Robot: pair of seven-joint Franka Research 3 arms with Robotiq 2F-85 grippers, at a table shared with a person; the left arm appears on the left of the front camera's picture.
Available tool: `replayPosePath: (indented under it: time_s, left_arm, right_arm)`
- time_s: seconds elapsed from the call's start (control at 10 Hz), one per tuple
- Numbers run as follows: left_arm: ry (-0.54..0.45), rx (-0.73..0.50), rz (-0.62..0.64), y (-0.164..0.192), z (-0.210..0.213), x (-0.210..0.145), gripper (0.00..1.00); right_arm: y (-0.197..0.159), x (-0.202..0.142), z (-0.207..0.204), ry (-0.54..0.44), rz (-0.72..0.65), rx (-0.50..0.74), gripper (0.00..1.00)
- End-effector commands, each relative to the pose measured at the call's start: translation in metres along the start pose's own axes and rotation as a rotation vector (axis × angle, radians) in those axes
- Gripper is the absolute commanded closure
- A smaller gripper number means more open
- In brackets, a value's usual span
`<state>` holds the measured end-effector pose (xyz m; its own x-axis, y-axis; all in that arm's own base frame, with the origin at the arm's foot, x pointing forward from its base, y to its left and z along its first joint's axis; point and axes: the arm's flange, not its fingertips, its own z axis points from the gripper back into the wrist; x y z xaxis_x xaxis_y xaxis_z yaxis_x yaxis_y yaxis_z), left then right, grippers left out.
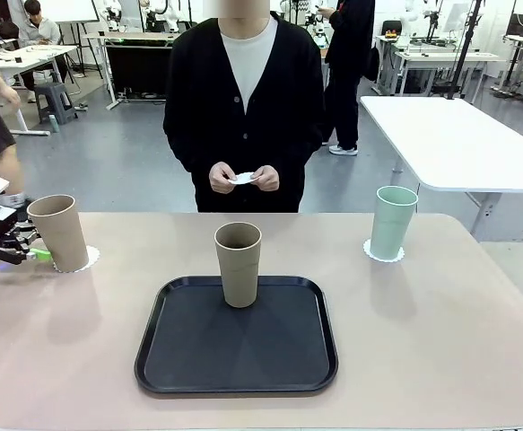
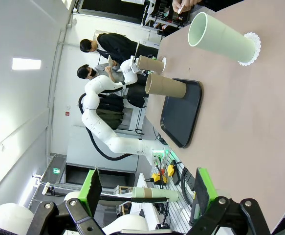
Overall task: Place coasters on the table and set cups on them.
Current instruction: Take one Reusable plastic cup from the Flat Tray and place it on a coaster set by the human.
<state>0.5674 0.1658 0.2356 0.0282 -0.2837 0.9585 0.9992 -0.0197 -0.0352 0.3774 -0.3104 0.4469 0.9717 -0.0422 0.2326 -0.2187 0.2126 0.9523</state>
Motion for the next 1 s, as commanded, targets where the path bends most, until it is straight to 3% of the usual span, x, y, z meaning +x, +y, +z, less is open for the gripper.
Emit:
replayPosePath:
  time_s: [0.0,0.3,0.6,0.7,0.9]
  left_arm:
    - [0.061,-0.004,-0.012,0.002,0.004,0.002,0.00]
    - [0.140,0.012,-0.052,-0.003,0.021,0.013,0.00]
    - [0.414,0.089,-0.090,-0.016,0.065,0.051,0.00]
    - [0.519,0.140,-0.079,-0.026,0.081,0.080,0.00]
    - [0.656,0.341,0.078,-0.064,0.096,0.167,0.00]
  right_arm:
    - [0.002,0.000,0.000,0.002,-0.001,-0.003,0.00]
    - [0.002,0.000,0.000,0.002,-0.001,-0.003,0.00]
    - [0.002,0.000,0.000,0.002,-0.001,-0.003,0.00]
    - [0.002,0.000,0.000,0.002,-0.001,-0.003,0.00]
    - [0.002,0.000,0.000,0.002,-0.001,-0.003,0.00]
